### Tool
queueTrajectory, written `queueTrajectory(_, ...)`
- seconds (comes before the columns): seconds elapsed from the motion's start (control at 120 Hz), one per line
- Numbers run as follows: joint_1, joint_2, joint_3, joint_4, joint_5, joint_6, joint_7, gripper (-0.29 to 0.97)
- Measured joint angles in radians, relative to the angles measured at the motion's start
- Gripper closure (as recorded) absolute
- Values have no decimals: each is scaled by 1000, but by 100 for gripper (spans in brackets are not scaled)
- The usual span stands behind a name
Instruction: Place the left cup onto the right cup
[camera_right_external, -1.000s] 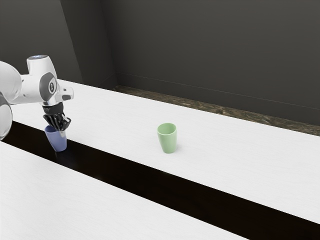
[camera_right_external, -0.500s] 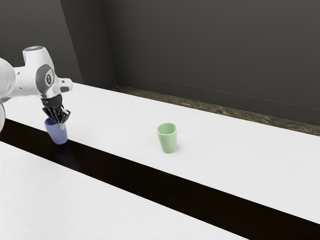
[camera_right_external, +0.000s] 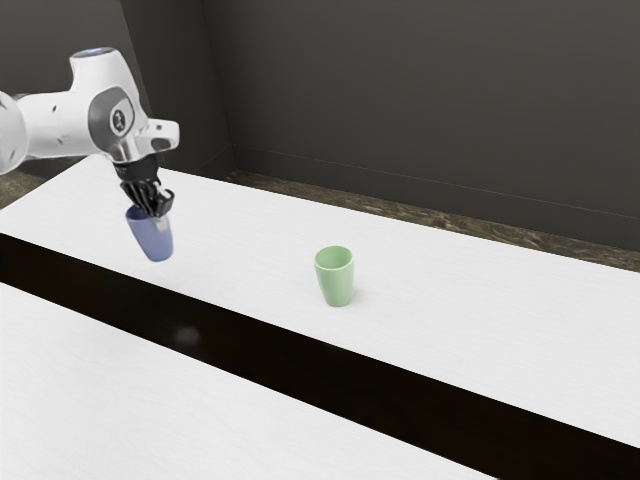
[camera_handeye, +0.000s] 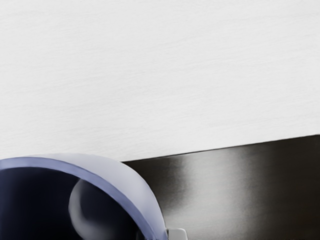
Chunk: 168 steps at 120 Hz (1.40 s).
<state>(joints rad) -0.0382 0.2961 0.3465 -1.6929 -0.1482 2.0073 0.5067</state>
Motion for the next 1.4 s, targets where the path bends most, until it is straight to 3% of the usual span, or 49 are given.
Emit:
queueTrajectory(0.267, -88, -49, 1, 10, 7, -45, -12, 79)
queueTrajectory(0.5, -101, -35, -46, 136, 21, -136, -34, 79)
queueTrajectory(0.833, -135, 25, -138, 246, 64, -239, -79, 79)
queueTrajectory(1.083, -191, 118, -144, 370, 107, -249, -109, 79)
queueTrajectory(1.4, -204, 209, -174, 487, 113, -218, -134, 79)
